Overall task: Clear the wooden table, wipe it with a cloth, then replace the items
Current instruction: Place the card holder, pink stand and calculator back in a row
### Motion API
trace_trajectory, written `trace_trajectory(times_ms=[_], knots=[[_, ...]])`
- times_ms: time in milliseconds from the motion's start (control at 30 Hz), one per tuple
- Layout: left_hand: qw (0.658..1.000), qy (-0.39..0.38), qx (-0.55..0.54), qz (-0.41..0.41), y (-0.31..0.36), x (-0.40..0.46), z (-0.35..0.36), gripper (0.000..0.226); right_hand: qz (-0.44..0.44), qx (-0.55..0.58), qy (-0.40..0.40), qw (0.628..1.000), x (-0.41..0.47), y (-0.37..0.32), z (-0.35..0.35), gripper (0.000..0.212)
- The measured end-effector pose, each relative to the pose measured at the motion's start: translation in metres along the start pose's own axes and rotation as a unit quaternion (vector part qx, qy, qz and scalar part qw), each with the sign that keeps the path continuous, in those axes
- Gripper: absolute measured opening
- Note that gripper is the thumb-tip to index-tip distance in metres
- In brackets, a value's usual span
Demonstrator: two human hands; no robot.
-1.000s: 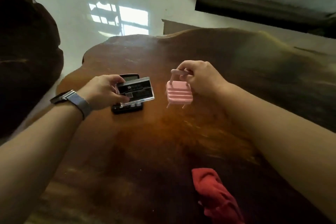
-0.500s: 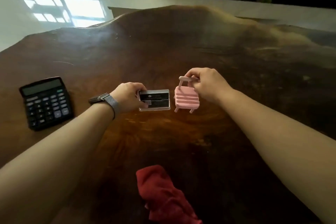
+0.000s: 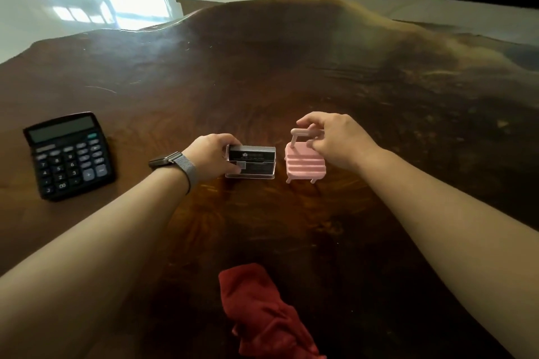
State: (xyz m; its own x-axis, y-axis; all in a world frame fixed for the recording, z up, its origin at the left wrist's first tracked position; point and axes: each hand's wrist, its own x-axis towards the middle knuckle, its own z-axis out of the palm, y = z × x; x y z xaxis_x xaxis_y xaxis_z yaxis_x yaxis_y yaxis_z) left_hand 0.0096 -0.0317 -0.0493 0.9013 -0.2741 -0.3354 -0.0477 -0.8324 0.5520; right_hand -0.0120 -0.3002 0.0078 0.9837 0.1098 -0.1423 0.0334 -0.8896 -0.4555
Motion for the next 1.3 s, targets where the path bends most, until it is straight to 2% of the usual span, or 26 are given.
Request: trace_trajectory(times_ms=[67, 133, 300, 500, 667, 867, 1100, 1167, 1300], knots=[[0.999, 0.011, -0.027, -0.012, -0.002, -0.008, -0.002, 0.073, 0.003, -0.021, -0.006, 1.0, -0.001, -0.006, -0.005, 0.054], [0.999, 0.026, -0.036, -0.019, -0.009, -0.021, -0.008, 0.083, -0.009, -0.038, 0.006, 0.999, 0.001, -0.019, -0.01, 0.06], [0.995, 0.075, -0.007, -0.062, -0.048, -0.071, -0.029, 0.076, -0.073, -0.031, 0.033, 0.996, 0.015, -0.079, 0.005, 0.051], [0.975, 0.17, 0.04, -0.14, -0.115, -0.137, -0.062, 0.07, -0.126, 0.027, -0.041, 0.991, 0.041, -0.17, 0.059, 0.046], [0.947, 0.247, 0.057, -0.198, -0.177, -0.177, -0.091, 0.078, -0.147, 0.058, -0.094, 0.983, 0.06, -0.242, 0.116, 0.046], [0.941, 0.218, 0.062, -0.253, -0.247, -0.197, -0.103, 0.102, -0.117, 0.101, -0.14, 0.978, 0.096, -0.306, 0.179, 0.049], [0.947, 0.15, 0.104, -0.264, -0.278, -0.202, -0.103, 0.108, -0.049, 0.087, -0.105, 0.989, 0.141, -0.336, 0.223, 0.068], [0.947, 0.142, 0.107, -0.266, -0.281, -0.202, -0.102, 0.108, -0.036, 0.095, -0.102, 0.99, 0.148, -0.338, 0.23, 0.055], [0.947, 0.143, 0.112, -0.264, -0.279, -0.201, -0.098, 0.106, 0.001, 0.155, -0.075, 0.985, 0.151, -0.331, 0.233, 0.017]])
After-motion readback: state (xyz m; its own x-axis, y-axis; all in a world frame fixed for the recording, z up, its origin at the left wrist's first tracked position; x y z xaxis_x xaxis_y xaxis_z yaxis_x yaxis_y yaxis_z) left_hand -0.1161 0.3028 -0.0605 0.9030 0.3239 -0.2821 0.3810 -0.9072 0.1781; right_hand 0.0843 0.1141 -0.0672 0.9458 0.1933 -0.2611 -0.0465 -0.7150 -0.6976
